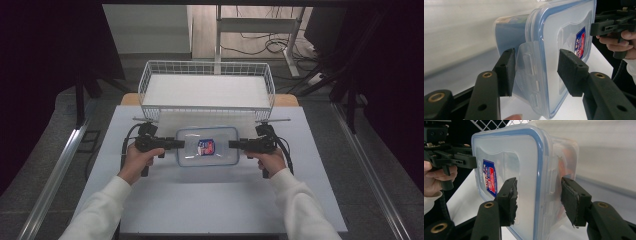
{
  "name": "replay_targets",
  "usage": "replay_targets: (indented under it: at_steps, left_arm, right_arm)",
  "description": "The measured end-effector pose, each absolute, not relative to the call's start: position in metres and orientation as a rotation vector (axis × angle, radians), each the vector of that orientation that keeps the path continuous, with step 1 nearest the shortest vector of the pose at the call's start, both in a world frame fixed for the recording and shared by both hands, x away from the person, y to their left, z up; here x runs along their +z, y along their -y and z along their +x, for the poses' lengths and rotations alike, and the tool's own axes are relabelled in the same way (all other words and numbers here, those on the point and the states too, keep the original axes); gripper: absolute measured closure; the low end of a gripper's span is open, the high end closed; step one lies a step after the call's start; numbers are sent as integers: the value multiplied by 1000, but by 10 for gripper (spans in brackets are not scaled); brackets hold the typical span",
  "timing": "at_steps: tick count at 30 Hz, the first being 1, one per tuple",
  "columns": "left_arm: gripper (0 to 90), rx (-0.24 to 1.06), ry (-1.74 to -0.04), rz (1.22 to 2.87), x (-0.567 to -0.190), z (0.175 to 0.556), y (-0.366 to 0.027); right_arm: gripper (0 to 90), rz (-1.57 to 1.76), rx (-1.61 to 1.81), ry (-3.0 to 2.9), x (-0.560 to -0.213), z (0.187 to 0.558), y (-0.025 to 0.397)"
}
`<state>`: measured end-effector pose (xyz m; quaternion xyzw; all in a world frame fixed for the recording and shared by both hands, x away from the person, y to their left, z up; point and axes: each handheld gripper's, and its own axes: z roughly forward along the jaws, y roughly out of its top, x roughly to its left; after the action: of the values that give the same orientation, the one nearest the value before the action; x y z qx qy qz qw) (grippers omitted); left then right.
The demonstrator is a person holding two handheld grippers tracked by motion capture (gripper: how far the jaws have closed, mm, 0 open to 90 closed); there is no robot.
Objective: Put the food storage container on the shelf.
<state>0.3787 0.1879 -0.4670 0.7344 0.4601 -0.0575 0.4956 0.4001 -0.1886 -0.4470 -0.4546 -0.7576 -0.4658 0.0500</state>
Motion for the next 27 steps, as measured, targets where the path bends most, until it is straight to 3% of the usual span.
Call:
replay_targets:
  at_steps: [27]
  left_arm:
    - [493, -151, -1162, 1746, -492, 416, -184]
  right_arm:
    - [469, -1492, -1417, 2219, -479, 436, 190]
